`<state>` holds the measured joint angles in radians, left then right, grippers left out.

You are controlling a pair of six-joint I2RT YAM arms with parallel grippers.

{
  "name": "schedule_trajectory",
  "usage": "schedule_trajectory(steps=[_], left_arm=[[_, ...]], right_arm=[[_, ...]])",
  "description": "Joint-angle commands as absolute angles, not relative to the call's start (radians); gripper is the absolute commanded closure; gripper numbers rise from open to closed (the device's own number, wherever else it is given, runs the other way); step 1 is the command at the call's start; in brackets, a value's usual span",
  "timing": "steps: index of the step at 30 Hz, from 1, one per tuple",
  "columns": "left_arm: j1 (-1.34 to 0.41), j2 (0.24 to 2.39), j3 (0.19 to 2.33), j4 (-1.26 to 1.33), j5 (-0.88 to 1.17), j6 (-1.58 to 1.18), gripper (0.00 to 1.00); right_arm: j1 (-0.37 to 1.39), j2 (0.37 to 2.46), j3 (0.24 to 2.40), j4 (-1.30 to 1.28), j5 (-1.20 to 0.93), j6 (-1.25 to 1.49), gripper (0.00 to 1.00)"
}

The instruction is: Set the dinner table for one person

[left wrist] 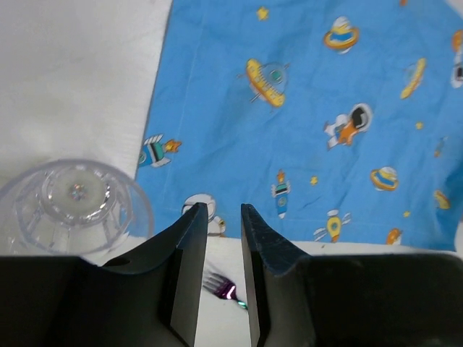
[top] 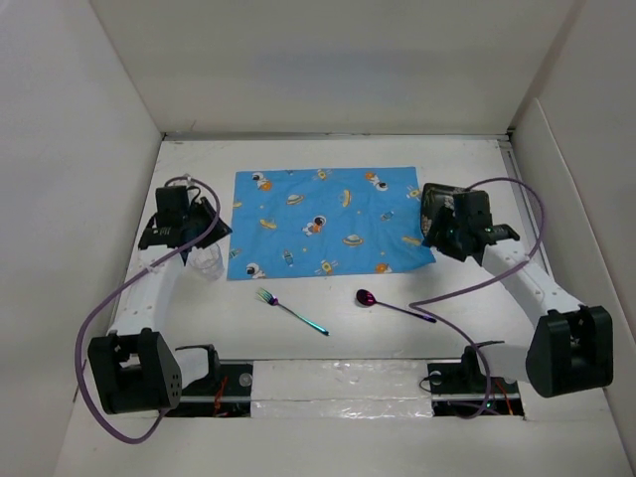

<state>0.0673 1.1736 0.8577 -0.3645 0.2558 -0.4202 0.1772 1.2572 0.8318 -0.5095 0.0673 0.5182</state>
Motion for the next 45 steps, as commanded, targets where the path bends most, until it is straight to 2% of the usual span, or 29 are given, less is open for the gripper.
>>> schedule_trajectory(steps=[1, 4, 6, 10, 20, 31, 39, 45], left_arm=[[0.072, 1.147, 0.948, -0.344, 0.328, -0.413, 0.78], [0.072, 1.160, 1.006, -0.311, 0.417, -0.434, 0.79], [0.060, 1.175, 1.060, -0.298, 0.455, -0.448, 0.80], [-0.004, 1.175, 1.152, -0.284, 0.465, -0.448, 0.80], [-0.005, 1.121, 1.089, -0.245, 0.528, -0.460, 0.78], [-0.015, 1.161, 1.112, -0.241, 0.514, -0.454, 0.77], [-0.015, 1.178, 1.121, -0.206, 0.488, -0.465, 0.77], [-0.015, 1.175, 1.088, -0.169, 0.479, -0.480, 0.77]], right_arm=[[0.091, 1.230, 0.913, -0.508, 0.045, 0.567, 0.36], [0.006, 1.229, 0.901, -0.425, 0.041, 0.624, 0.33], [-0.113, 1.245, 0.856, -0.332, 0.008, 0.692, 0.32], [-0.309, 1.360, 0.802, -0.185, -0.194, 0.848, 0.30], [-0.482, 1.477, 0.782, -0.095, -0.155, 1.023, 0.36], [-0.482, 1.643, 0.856, -0.103, -0.196, 1.071, 0.43], [-0.453, 1.753, 1.038, -0.294, -0.192, 0.967, 0.48], [-0.408, 1.789, 1.092, -0.415, -0.155, 0.870, 0.50]])
